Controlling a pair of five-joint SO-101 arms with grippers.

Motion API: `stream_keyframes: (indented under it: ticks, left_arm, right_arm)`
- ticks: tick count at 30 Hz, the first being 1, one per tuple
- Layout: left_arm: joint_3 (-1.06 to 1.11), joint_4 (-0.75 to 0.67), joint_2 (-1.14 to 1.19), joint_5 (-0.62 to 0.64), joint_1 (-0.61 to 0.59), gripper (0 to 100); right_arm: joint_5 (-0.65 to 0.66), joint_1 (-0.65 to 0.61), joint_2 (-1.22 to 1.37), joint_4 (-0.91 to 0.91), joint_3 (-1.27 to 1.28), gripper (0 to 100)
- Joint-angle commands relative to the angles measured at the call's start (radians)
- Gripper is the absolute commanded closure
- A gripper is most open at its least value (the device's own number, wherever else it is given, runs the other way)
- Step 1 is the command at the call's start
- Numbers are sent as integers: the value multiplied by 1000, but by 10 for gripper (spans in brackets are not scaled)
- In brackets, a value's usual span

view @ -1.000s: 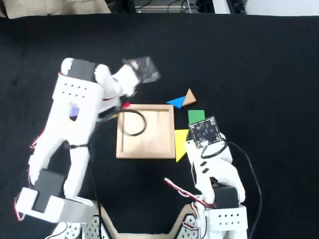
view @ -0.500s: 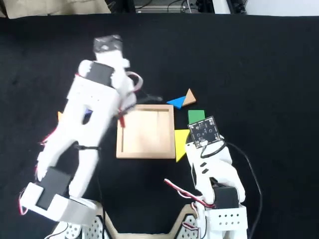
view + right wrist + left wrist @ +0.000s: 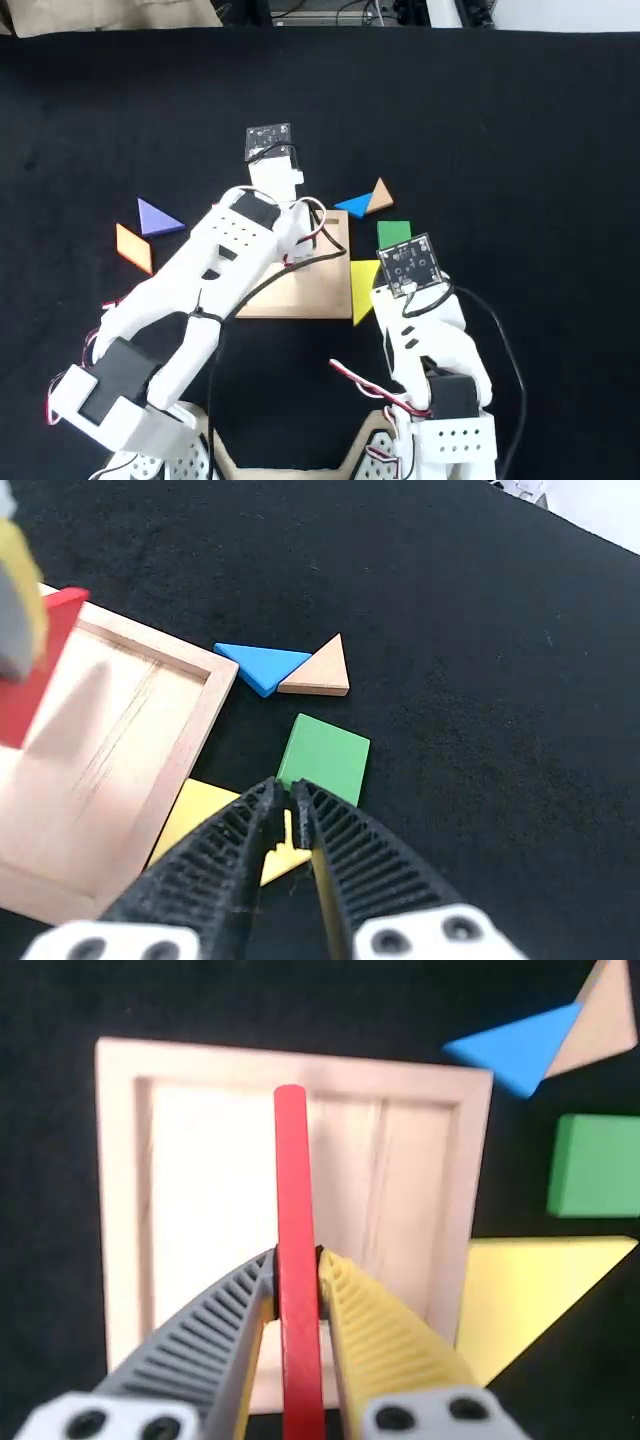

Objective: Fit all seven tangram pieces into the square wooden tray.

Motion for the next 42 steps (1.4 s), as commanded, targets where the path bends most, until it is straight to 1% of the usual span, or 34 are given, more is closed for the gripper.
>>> stream_keyframes:
  ticks: [1, 8, 13, 15, 20, 27, 29, 35, 37, 40, 42]
  left_arm:
    - [5, -72, -9, 9, 10, 970]
    - [59, -92, 0, 5, -15, 970]
    - [154, -212, -9, 0, -44, 970]
    - [170, -224, -9, -26, -44, 970]
    - [177, -212, -9, -100, -45, 970]
    - [157, -106, -41, -166, -51, 970]
    - [165, -98, -80, -172, -62, 945]
    - [252, -95, -227, -163, -125, 762]
    - [278, -109, -267, -169, -142, 748]
    - [332, -173, -307, -173, -179, 748]
    - [374, -221, -324, -218, -203, 748]
  right_arm:
    - [8, -5, -61, 2, -5, 966]
    - [8, -6, -61, 5, -5, 966]
    - [8, -9, -61, 5, -5, 966]
    - [8, -9, -61, 5, -5, 966]
    - [8, -9, -61, 5, -5, 966]
    - [8, -9, -61, 5, -5, 966]
    - [8, -9, -61, 5, -5, 966]
    - [8, -9, -61, 5, -5, 966]
    - [8, -9, -61, 5, -5, 966]
    - [8, -9, -61, 5, -5, 966]
    - [8, -9, -61, 5, -5, 966]
